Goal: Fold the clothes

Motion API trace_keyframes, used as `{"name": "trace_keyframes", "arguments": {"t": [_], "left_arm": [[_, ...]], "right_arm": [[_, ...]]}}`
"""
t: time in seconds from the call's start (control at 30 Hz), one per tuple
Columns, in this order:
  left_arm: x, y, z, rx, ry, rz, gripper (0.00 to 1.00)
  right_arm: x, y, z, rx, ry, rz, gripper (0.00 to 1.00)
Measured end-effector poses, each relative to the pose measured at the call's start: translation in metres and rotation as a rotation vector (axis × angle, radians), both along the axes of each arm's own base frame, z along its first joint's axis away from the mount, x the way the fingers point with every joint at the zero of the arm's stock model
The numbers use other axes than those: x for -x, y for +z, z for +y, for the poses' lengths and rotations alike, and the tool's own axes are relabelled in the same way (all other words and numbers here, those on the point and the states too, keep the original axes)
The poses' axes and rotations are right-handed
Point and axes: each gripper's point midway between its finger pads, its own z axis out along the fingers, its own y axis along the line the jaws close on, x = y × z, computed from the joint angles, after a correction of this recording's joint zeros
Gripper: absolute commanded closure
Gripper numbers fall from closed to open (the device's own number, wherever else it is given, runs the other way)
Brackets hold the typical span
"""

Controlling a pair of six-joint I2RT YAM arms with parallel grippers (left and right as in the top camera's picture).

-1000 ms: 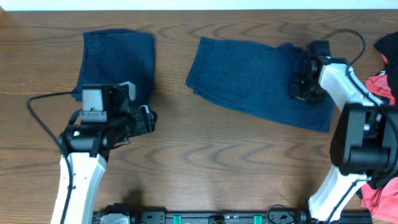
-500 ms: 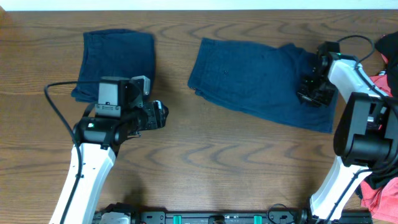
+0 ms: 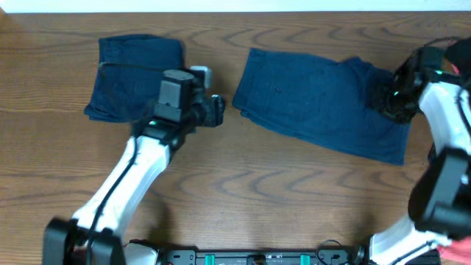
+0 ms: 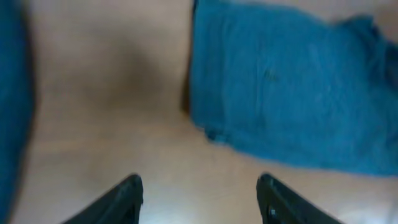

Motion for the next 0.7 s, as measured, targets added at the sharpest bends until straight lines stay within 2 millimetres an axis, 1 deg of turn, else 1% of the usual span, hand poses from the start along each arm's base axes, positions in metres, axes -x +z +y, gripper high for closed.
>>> {"name": "trace_keyframes", "arguments": {"t": [0.07,0.1,0.13,0.2,0.23,0.3,0.4,0.47,0.53,0.7], "left_arm": [[-0.008,-0.012,-0.016,0.01,-0.015,-0.004,0.48],[-0.012,-0.024,-0.026,0.011,-0.025,0.0,0.5],[-0.013,-0.028,-0.03,0.015,-0.025,0.005,0.51],[-0.019,-0.045,-0.044,0.037,-0.024,0.017,0.6],[-0.022,-0.054,-0.05,0.052,-0.014,0.027,0.62],[-0.027,-0.073,-0.056,0.071,0.008,0.057,0.62],[-0.029,-0.101,-0.058,0.083,0.039,0.106,0.62],[-0.03,-0.113,-0.059,0.086,0.052,0.127,0.62],[-0.03,-0.121,-0.058,0.087,0.066,0.141,0.64],[-0.024,-0.131,-0.051,0.057,0.095,0.19,0.81]], "right_arm": [[-0.001,0.036,0.01,-0.026,0.028,-0.096,0.42],[0.002,0.055,0.017,-0.042,0.044,-0.139,0.42],[0.004,0.063,0.02,-0.049,0.052,-0.156,0.42],[0.012,0.08,0.029,-0.067,0.073,-0.183,0.42],[0.017,0.085,0.034,-0.074,0.085,-0.187,0.42],[0.023,0.091,0.039,-0.086,0.098,-0.187,0.41],[0.031,0.092,0.046,-0.099,0.115,-0.168,0.41],[0.034,0.091,0.049,-0.104,0.127,-0.156,0.41],[0.037,0.09,0.052,-0.108,0.139,-0.145,0.41],[0.037,0.089,0.051,-0.1,0.145,-0.144,0.41]]}}
